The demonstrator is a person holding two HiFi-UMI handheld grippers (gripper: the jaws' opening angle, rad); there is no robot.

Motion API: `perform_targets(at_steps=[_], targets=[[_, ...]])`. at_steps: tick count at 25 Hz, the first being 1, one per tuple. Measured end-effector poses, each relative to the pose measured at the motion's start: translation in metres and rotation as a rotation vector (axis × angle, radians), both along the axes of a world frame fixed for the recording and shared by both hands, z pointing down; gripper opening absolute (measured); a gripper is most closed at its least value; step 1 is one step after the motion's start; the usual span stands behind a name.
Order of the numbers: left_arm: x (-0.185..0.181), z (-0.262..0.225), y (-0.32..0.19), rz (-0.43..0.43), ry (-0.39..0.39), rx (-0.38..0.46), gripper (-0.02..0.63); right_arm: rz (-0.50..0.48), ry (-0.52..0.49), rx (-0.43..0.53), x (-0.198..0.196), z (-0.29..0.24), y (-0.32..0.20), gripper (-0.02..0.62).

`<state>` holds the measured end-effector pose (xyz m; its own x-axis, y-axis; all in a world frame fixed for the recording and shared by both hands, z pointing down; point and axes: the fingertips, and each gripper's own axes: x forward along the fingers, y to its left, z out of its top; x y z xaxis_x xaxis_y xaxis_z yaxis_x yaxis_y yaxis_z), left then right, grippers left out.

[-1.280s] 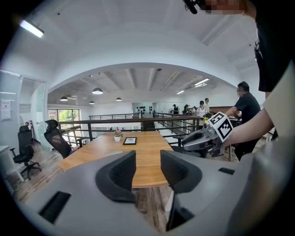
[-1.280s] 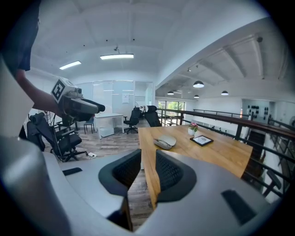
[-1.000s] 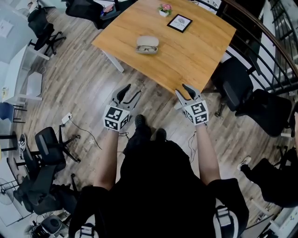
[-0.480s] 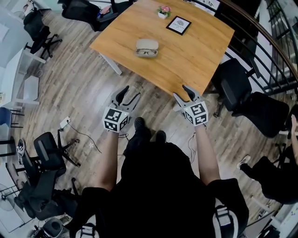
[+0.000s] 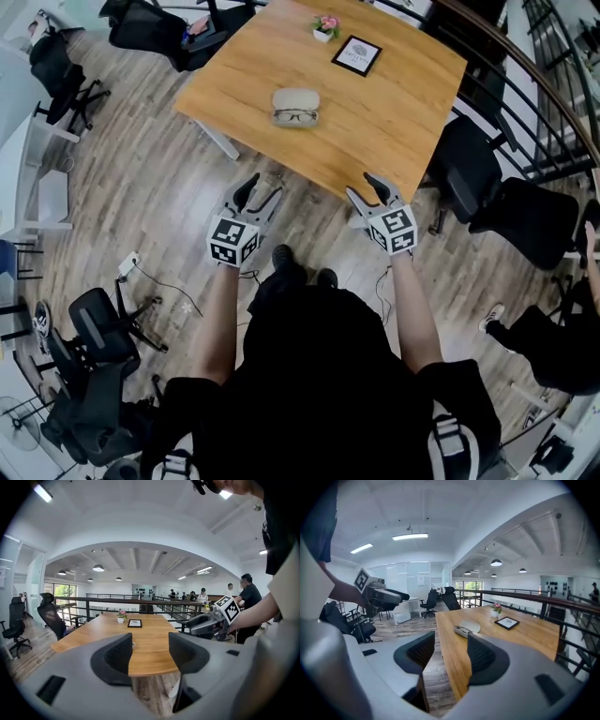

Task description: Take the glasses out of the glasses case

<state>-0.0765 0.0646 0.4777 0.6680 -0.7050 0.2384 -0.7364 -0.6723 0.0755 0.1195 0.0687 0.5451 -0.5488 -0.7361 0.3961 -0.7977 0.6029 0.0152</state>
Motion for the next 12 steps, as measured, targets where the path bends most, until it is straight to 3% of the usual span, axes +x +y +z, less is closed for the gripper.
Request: perform_targets(at_steps=[12], targets=[[-0.048,0.007,-0.067,0.094,0.009,-0.022,0.249,0.086,0.020,-0.015,-0.051,-0.001,-0.050,0.221]])
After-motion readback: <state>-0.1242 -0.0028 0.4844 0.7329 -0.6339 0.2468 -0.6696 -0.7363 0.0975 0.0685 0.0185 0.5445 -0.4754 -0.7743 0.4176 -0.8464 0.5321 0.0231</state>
